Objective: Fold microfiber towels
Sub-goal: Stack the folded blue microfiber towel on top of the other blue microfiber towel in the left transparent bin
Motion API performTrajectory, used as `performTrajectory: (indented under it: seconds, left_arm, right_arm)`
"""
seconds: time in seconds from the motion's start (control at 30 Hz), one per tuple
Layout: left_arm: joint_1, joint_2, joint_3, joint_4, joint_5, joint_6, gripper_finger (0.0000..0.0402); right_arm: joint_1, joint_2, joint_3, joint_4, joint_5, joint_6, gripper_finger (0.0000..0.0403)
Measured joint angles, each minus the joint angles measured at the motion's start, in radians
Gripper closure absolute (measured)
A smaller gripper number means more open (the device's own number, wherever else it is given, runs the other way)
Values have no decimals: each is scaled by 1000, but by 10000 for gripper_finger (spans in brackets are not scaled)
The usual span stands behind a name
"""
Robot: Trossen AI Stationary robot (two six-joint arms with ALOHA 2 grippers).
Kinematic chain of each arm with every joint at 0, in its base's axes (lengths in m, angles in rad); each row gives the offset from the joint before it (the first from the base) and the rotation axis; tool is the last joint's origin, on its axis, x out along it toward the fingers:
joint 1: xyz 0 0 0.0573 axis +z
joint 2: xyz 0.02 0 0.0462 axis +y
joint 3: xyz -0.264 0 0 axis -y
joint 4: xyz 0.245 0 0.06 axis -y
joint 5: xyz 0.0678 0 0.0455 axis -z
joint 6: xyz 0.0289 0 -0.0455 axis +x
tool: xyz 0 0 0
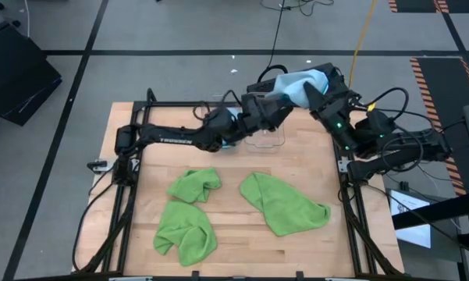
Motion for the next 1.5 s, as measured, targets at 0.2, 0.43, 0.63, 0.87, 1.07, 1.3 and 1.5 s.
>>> performTrajectory:
  seconds: [0.2, 0.43, 0.63, 0.87, 1.07, 1.3, 1.5]
  left_arm:
    - [15, 2, 1, -26, 16, -122, 7]
    - [3, 0, 2, 33, -119, -127, 7]
    - [28, 1, 2, 24, -115, -124, 7]
    - [32, 1, 2, 39, -97, -111, 7]
    - [25, 1, 2, 50, -146, -108, 7]
    - [21, 1, 2, 71, -196, -105, 7]
    - [14, 0, 1, 131, -196, -26, 7]
  right_arm:
    - [0, 6, 0, 28, 3, 0, 383]
    - [0, 6, 0, 13, 6, 0, 383]
    - [0, 6, 0, -122, 4, 138, 383]
    - [0, 2, 0, -152, 1, 174, 383]
    - [0, -11, 0, -155, 21, 174, 383]
    - [1, -33, 0, -233, 26, 216, 383]
    - [1, -27, 0, -304, -8, 308, 383]
